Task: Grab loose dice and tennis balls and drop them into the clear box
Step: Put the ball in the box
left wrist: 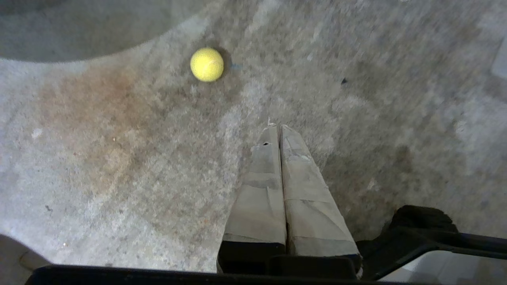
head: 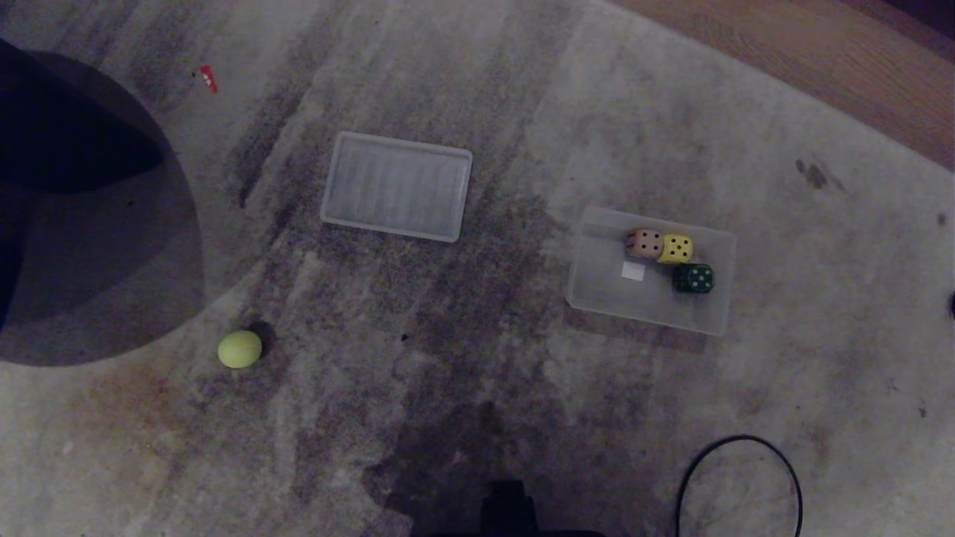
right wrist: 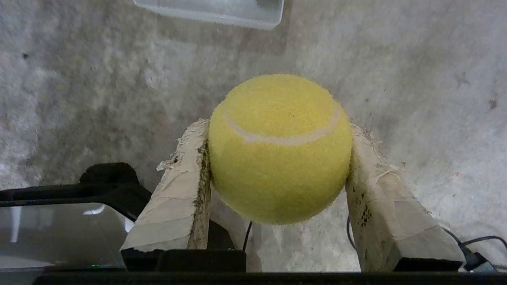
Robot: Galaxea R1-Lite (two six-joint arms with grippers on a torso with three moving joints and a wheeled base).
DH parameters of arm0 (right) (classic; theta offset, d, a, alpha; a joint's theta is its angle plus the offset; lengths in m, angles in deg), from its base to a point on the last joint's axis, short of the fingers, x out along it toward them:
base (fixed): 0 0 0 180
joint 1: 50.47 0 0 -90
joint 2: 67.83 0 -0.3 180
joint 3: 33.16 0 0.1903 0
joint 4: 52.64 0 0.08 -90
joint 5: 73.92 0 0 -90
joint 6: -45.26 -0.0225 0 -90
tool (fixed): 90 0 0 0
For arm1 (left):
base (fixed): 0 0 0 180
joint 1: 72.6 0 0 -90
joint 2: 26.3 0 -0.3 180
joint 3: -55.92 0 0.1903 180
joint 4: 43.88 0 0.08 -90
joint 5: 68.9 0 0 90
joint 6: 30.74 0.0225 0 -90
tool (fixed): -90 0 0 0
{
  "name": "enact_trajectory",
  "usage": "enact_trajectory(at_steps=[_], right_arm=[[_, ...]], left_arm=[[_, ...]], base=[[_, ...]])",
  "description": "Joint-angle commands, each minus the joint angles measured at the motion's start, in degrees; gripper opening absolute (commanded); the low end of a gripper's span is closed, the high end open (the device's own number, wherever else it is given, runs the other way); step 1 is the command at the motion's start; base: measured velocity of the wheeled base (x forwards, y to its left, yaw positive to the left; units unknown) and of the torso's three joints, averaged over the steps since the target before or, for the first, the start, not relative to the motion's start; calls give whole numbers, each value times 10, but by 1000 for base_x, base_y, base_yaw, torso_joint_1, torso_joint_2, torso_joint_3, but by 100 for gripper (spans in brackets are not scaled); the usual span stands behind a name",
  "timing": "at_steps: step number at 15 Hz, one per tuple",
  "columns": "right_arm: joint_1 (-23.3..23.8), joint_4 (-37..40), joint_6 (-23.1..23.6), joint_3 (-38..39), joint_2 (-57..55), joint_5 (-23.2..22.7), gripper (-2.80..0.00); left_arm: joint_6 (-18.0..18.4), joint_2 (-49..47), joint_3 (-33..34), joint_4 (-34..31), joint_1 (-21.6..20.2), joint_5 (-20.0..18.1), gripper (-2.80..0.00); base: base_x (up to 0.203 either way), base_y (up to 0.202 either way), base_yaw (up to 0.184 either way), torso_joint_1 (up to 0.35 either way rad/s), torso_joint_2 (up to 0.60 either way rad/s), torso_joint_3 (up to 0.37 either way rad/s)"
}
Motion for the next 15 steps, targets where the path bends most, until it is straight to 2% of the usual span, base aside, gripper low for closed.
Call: enact_trajectory(at_steps=[1,6,11,13,15], right_arm=[[0,0,0,0,0,0,-280],[1,0,4,0,0,-1,-280],[1,1,-3,0,0,0,-280],[1,6,-11,-28,-7,2,-280],[2,20,-29,-70,-71,2,-280]], left_arm=[[3,-1,1,-1,0,0,-280],[5,-1,1,-1,0,0,-280],[-2,-1,1,0,0,1,-280],[-2,0,1,0,0,1,-280],[-2,0,1,0,0,1,-280]], base=[[0,0,0,6,-2,-197],[0,0,0,2,3,-202],[0,0,0,1,1,-44],[0,0,0,0,0,0],[0,0,0,0,0,0]])
